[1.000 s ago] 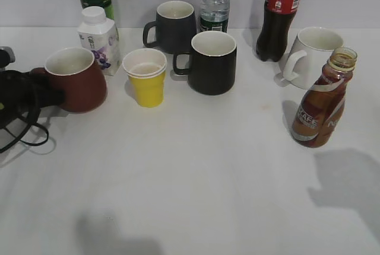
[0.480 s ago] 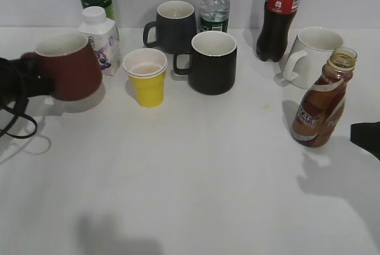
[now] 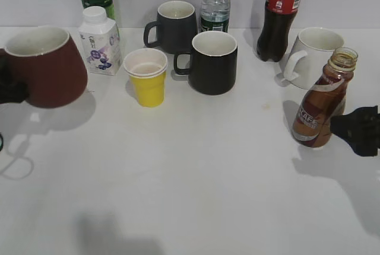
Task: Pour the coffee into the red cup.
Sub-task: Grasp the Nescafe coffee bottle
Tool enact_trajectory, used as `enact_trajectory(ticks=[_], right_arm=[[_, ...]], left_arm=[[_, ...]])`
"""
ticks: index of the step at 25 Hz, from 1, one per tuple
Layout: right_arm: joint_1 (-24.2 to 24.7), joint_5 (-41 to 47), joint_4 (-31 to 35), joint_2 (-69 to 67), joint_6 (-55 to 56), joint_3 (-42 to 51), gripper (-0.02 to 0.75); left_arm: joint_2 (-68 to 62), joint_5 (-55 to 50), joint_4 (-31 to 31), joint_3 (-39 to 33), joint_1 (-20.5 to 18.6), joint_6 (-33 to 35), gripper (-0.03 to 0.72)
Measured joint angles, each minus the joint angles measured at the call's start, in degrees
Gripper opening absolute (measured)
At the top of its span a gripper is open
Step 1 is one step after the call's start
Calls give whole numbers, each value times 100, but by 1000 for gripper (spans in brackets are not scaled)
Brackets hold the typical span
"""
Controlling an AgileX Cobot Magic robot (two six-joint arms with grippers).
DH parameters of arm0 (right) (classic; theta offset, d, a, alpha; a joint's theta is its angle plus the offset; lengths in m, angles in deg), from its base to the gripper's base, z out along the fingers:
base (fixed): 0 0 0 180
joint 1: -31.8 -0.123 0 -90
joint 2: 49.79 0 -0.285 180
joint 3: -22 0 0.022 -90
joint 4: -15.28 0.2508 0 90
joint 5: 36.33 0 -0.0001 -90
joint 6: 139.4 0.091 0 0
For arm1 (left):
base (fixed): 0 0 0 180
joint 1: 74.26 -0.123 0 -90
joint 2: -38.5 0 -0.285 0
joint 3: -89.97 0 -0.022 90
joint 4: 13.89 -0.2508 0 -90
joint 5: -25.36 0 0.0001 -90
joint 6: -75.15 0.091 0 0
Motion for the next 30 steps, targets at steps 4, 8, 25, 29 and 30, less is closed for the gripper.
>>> enact_trajectory(ticks=[4, 8, 25, 29, 30], right_arm=[[0, -369, -41, -97, 0, 0, 609], [0, -658, -186, -160, 0, 0, 609], [-727, -2525, -217, -1529, 104, 0, 609], [-727, -3088, -217, -1780, 104, 0, 609], [-727, -3321, -217, -1907, 104, 0, 609]], left_arm=[[426, -372, -425, -92, 5, 7, 70], [719, -589, -573, -96, 5, -73, 69], [833, -752, -2063, -96, 5, -1176, 70], [833, -656, -2296, -96, 5, -1293, 70], [833, -592, -2354, -96, 5, -1324, 70]])
